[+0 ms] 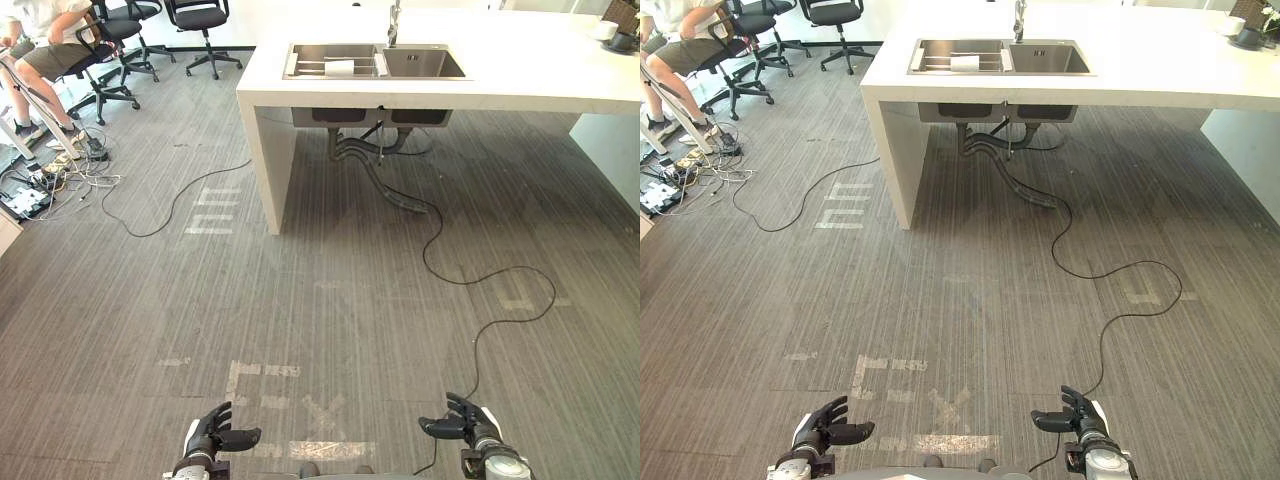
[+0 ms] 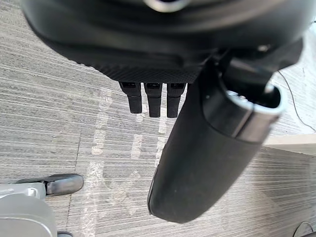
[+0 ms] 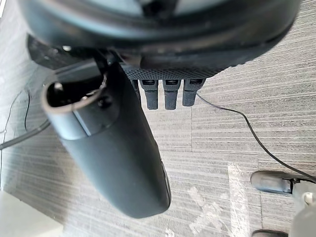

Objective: Walk over to the sink, pick up the cup, carry it to the dishwasher, place the cup inside the dishwasher, then close the dishwasher door

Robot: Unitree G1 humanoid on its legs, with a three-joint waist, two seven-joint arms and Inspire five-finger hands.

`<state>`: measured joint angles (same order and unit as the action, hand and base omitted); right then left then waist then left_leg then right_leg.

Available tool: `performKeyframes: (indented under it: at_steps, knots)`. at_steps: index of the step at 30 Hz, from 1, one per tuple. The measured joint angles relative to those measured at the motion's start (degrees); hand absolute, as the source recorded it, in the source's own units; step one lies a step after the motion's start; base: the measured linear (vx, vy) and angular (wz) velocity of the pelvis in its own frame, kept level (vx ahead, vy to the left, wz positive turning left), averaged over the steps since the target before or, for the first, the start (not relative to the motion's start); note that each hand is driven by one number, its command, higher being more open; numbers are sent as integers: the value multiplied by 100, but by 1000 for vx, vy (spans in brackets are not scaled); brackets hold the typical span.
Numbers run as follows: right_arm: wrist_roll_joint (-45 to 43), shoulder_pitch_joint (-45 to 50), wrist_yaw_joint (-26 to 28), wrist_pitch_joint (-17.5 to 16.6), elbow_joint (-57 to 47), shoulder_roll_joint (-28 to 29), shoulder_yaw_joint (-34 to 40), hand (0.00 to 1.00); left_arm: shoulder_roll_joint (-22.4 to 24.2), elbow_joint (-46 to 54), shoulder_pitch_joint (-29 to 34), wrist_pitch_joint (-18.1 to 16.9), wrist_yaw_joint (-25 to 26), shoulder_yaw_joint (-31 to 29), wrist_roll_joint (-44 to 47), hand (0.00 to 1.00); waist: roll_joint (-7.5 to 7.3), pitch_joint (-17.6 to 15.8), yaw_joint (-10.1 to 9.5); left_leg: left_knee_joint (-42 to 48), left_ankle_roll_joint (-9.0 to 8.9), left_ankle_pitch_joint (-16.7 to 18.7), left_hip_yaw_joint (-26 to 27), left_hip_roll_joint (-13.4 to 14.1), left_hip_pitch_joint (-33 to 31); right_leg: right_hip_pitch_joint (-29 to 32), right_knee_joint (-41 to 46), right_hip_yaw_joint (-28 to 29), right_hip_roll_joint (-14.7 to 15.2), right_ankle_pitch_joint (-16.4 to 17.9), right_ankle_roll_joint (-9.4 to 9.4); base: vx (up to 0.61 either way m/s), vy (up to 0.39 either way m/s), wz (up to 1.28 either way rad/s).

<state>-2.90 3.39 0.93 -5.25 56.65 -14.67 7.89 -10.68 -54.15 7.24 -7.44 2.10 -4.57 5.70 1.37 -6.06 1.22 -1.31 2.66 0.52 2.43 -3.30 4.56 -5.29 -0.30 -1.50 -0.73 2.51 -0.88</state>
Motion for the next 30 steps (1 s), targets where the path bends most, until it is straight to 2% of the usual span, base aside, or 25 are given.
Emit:
performKeyframes:
  at_steps: [4,17,23,27,29,30]
  knots:
    - [-45,12,3,0,0,-114,90,90,-4,6,32,-5,3,-166,12,90,22,11,30,6,-1,0,0,6,9,-8,3,0,-5,0,0,0,0,0]
    - [-258,67,19,2,-144,-140,309,90,-6,20,54,-5,0,-168,170,90,42,15,106,22,-92,122,131,51,-9,51,12,121,-41,52,-24,1,-2,-5]
    - [-269,59,-8,9,-153,-125,308,90,-2,164,72,-4,12,-160,176,90,51,21,104,346,-75,422,270,94,-204,199,133,268,-71,205,-32,84,-10,-13]
    - [-274,37,-17,23,-307,-119,308,90,4,329,46,-4,18,-160,274,90,88,43,99,658,-38,695,301,118,-292,196,149,411,-84,296,64,173,2,-20]
    - [-334,-1,-40,22,-414,-120,309,90,33,516,59,-5,24,-159,381,90,140,42,96,927,-36,906,301,132,-375,223,297,478,-87,426,101,171,9,-24]
    - [-391,-47,-74,22,-441,-117,309,90,58,687,58,-6,31,-153,404,90,183,29,95,1153,-16,1084,300,136,-445,351,627,509,-87,642,123,135,15,-12]
